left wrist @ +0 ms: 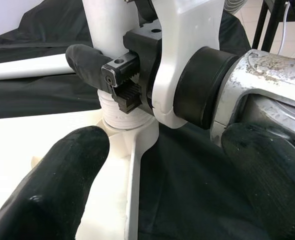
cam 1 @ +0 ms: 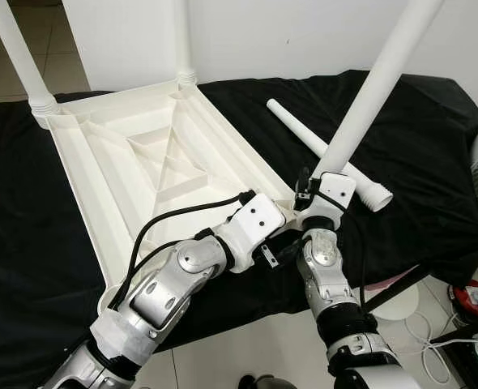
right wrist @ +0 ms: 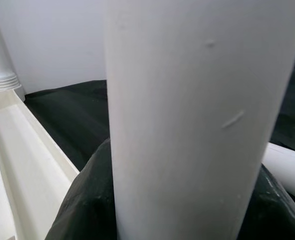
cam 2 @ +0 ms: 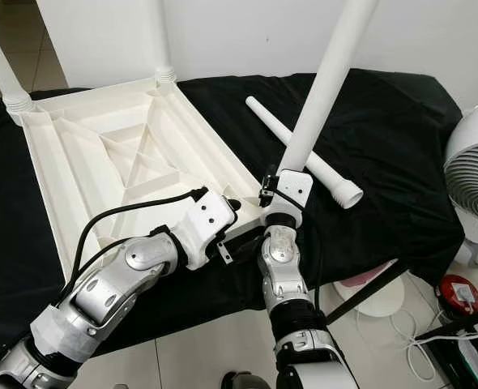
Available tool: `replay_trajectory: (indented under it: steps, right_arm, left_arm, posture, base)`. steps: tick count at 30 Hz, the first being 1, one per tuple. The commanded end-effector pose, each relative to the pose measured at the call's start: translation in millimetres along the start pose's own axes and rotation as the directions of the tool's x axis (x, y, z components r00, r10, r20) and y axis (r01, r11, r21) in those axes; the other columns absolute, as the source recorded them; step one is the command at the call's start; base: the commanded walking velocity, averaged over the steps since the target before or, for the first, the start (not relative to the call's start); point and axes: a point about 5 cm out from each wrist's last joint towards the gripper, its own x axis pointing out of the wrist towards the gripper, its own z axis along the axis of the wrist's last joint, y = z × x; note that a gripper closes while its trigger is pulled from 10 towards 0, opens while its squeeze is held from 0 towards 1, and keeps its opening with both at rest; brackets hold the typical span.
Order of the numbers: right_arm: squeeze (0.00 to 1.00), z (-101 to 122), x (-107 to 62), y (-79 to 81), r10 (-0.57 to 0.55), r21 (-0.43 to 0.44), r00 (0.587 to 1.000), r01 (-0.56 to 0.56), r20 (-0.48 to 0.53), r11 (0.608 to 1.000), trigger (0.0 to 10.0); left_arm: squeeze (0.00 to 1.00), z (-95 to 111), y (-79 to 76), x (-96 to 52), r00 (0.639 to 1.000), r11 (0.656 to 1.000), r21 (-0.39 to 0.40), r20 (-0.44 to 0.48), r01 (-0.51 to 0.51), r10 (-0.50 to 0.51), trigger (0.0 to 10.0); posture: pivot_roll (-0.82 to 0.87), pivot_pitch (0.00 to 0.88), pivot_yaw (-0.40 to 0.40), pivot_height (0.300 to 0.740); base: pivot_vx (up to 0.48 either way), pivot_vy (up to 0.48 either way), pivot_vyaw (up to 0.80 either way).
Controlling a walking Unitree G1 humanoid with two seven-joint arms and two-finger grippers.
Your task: Building children table
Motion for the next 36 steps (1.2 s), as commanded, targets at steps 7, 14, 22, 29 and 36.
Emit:
replay_trajectory:
  steps: [7, 14, 22, 29, 36]
  right_arm:
    - [0.00, 45.3, 12.3, 14.6, 0.050, 0.036, 0.985, -0.057, 0.166, 0.998, 10.0]
    - [0.00, 91.9, 20.9, 22.4, 0.113, 0.036, 0.940, -0.131, 0.322, 0.991, 10.0]
    - [0.00, 85.7, 28.3, 16.1, 0.179, -0.011, 0.955, -0.182, 0.235, 0.983, 10.0]
    - [0.00, 71.7, 45.1, -21.9, 0.227, -0.069, 0.973, -0.224, 0.039, 0.972, 10.0]
    - [0.00, 82.0, 43.8, -33.0, 0.237, 0.059, 0.969, -0.241, 0.067, 0.969, 10.0]
  left_arm:
    - [0.00, 0.7, -5.5, 2.6, 0.997, 0.997, 0.013, 0.002, 0.073, -0.073, 10.0]
    - [0.00, 3.3, -1.9, 4.9, 0.998, 0.998, -0.008, 0.005, 0.055, -0.055, 10.0]
    - [0.04, 9.8, 5.0, 6.7, 0.999, 0.998, -0.052, 0.028, 0.042, -0.041, 10.0]
    - [1.00, 21.2, 22.1, 8.1, 0.998, 0.998, -0.052, 0.066, 0.028, -0.025, 10.0]
    - [0.00, 13.4, 22.4, 6.9, 1.000, 1.000, 0.005, 0.011, 0.027, -0.027, 10.0]
  posture:
    - [0.06, 0.048, -0.047, 0.740]
    - [0.06, 0.056, -0.053, 0.740]
    - [0.06, 0.059, -0.051, 0.740]
    - [0.05, 0.057, -0.043, 0.740]
    - [0.04, 0.058, -0.035, 0.740]
  base:
    - [0.000, 0.000, 0.00]
    - [0.000, 0.000, 0.00]
    - [0.000, 0.000, 0.00]
    - [0.000, 0.000, 0.00]
    - [0.000, 0.000, 0.00]
